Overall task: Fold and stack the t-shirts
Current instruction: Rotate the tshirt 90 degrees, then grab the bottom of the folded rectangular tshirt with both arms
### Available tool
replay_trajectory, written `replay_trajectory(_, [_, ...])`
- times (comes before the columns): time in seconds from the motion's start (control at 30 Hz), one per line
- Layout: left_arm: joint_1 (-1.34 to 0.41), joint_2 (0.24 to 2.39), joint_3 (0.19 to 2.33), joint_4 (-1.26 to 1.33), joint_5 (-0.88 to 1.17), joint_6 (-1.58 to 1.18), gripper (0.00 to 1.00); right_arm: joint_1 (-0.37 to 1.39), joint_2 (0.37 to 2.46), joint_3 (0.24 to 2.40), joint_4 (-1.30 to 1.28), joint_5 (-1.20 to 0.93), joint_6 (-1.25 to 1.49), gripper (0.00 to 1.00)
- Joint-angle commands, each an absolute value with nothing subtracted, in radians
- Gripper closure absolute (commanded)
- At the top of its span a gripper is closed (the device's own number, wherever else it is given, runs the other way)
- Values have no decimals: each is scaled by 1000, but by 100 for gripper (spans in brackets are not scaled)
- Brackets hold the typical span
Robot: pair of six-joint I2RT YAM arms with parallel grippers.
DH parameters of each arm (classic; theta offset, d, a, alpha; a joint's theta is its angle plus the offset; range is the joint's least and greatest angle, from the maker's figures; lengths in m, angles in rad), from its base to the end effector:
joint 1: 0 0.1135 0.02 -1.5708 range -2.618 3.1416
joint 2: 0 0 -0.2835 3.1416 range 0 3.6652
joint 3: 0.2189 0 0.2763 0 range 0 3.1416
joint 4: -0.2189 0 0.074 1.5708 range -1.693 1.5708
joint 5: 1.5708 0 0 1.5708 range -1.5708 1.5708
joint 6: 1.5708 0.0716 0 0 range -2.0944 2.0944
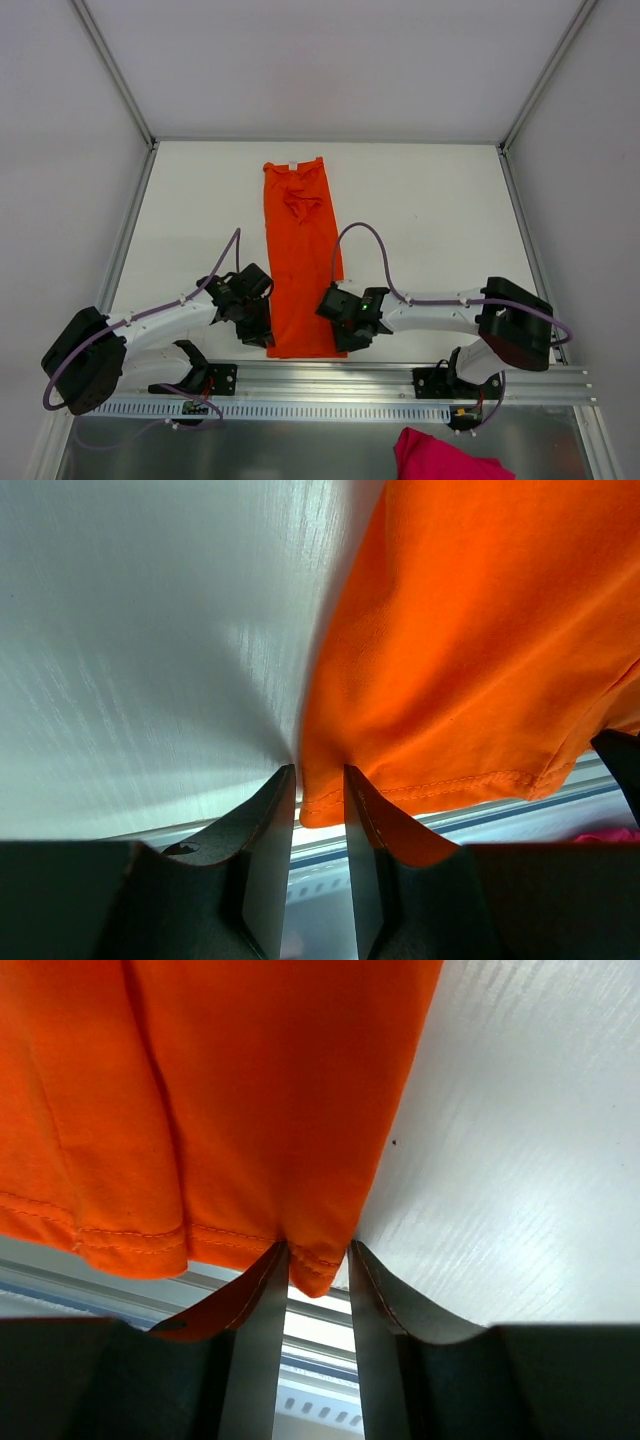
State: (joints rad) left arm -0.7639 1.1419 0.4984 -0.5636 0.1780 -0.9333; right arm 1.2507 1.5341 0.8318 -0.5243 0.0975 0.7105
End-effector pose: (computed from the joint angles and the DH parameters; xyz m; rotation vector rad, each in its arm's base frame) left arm 0.1395 -0.1511 0.1225 -0.2032 2.9705 -0.5864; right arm 0.1020 0.2857 0.1316 -0.7374 2.7541 0.3343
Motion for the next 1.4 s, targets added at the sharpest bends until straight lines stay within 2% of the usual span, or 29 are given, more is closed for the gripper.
replay_trajectory(0.0, [-752, 1115, 500, -580, 169, -950, 73, 1220, 1503, 770, -464, 62, 738, 64])
replay_trajectory(0.07, [-752, 1108, 499, -589, 167, -951, 73, 1194, 1494, 733, -354, 26, 752, 64])
replay_trajectory(0.2, [-752, 1118, 500, -597, 167, -946, 77, 1183, 1509, 736, -345, 12, 743, 67])
replay_trajectory(0.3, [-752, 1135, 503, -592, 170, -942, 84, 1183, 1508, 744, -354, 17, 735, 78])
replay_trajectory(0.33, [-752, 1138, 503, -594, 172, -940, 90, 1181, 1509, 752, -362, 17, 732, 86])
replay_trajectory(0.43, [-752, 1147, 508, -586, 176, -940, 100, 1178, 1514, 765, -376, 20, 721, 96])
replay_trajectory(0.9, [-752, 1066, 558, -643, 141, -937, 100, 1169, 1520, 825, -451, 31, 657, 99])
replay_trajectory(1.07, [-752, 1008, 627, -699, 121, -939, 100, 1164, 1523, 928, -531, 66, 588, 99])
replay_trajectory(1.37, [-749, 1038, 718, -749, 64, -927, 100, 1100, 1506, 1051, -609, 81, 473, 99])
